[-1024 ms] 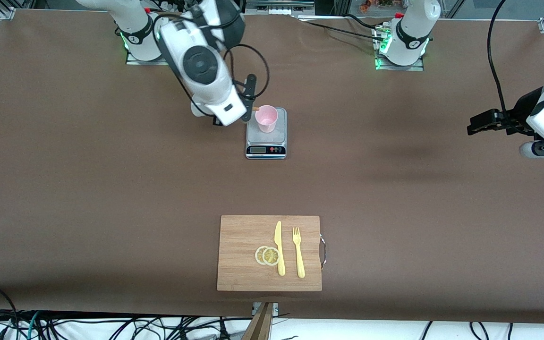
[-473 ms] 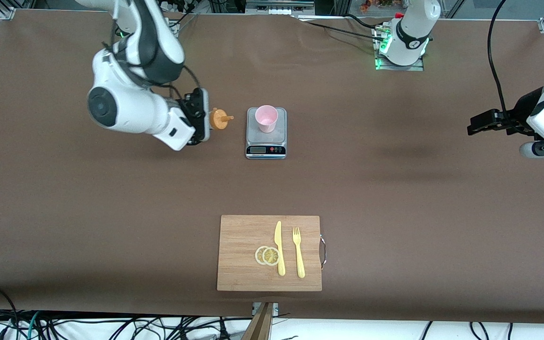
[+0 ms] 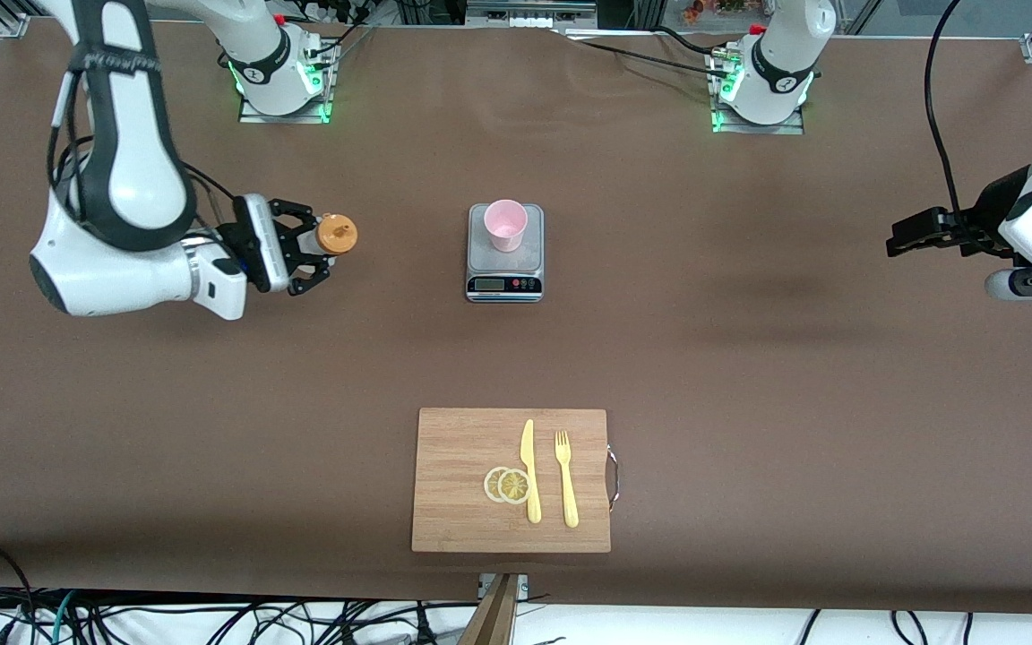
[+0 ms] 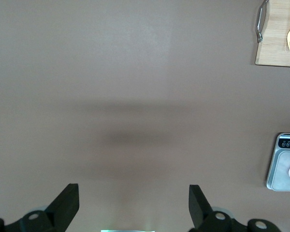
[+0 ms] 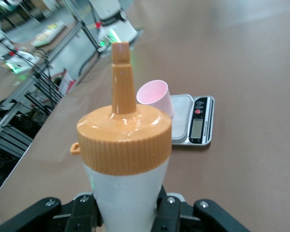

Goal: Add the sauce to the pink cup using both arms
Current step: 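Carry the sauce bottle with the right gripper back beside the scale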

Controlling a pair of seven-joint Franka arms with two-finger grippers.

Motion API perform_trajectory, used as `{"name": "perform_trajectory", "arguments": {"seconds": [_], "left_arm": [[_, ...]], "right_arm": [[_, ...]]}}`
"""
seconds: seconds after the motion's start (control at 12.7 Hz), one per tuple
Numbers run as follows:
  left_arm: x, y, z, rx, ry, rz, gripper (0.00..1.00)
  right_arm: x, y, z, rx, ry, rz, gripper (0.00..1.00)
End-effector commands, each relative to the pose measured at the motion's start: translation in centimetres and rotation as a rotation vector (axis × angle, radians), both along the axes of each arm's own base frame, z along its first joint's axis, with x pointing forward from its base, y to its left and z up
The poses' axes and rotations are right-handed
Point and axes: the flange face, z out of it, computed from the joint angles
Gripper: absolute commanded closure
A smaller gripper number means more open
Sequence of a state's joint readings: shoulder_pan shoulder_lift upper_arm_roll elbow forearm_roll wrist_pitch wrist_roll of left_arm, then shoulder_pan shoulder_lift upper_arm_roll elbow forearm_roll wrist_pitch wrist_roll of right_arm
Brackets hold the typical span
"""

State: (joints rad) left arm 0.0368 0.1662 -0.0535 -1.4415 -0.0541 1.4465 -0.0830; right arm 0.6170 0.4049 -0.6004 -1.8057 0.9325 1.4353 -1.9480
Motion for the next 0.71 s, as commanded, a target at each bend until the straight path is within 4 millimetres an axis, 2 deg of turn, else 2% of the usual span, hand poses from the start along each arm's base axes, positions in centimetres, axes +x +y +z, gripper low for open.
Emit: {"name": "perform_trajectory", "arguments": {"seconds": [0.0,0.24,0.39,0.63], "left_arm": [[0.3,0.0,0.5,0.0,-0.001,-0.022,0.0],[0.3,0.1,0.5,0.001,-0.001,-0.022,0.0],[0.3,-0.1,0.5,0.0,-0.001,-0.024,0.0],[0.3,-0.1,0.5,0.0,-0.001,-0.024,0.0]], "right_arm": [[0.2,-3.5,-3.6,0.177,0.014,0.04,1.0],[-0.2,-8.0,-8.3,0.327,0.004,0.089,1.0],[-0.2,-12.0,-11.5,0.385,-0.021,0.08,1.0],[-0.2,-16.7,-14.1,0.441,-0.042,0.017,1.0]]}}
